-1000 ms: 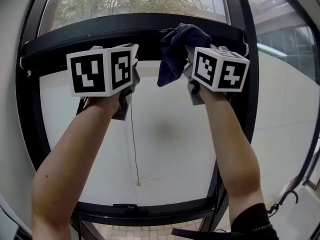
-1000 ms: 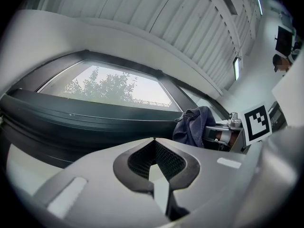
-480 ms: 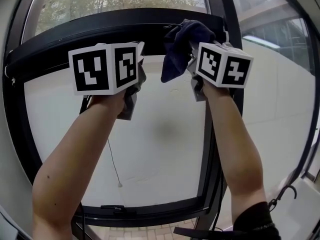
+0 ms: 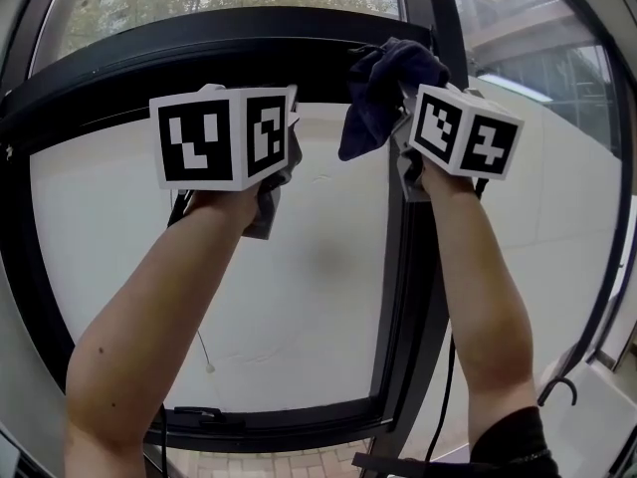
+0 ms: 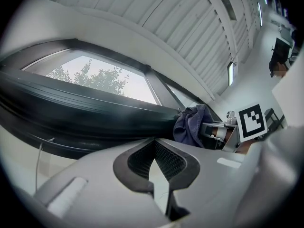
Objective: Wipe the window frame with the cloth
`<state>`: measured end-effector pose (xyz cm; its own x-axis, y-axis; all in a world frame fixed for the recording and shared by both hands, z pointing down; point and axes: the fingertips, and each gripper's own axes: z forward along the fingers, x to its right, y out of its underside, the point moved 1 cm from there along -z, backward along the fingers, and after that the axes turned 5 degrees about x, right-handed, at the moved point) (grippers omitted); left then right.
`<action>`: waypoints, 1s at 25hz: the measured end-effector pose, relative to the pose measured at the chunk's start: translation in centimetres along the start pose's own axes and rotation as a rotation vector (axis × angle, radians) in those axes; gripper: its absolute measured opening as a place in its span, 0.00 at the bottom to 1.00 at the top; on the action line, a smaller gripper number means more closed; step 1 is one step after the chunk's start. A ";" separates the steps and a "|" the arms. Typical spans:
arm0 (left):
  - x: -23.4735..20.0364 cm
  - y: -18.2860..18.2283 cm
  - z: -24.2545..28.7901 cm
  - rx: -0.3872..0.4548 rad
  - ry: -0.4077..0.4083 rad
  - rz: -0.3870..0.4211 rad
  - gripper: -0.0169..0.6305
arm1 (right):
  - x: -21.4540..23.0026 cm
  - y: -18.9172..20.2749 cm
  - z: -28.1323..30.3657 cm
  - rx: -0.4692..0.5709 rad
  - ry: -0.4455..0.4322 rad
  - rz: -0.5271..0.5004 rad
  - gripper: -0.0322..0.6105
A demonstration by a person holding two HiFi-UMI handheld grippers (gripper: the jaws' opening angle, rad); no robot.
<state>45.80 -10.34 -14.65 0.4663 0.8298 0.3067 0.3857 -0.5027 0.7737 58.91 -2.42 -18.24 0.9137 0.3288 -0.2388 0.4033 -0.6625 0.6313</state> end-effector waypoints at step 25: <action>4.7 9.8 1.7 -0.038 0.029 -0.078 0.02 | 5.1 5.9 -5.0 -0.073 0.032 -0.058 0.13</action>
<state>53.08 -11.77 -6.56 0.4127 0.8729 0.2604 0.3887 -0.4273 0.8163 65.71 -1.24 -12.03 0.8866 0.3870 -0.2535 0.4495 -0.5911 0.6698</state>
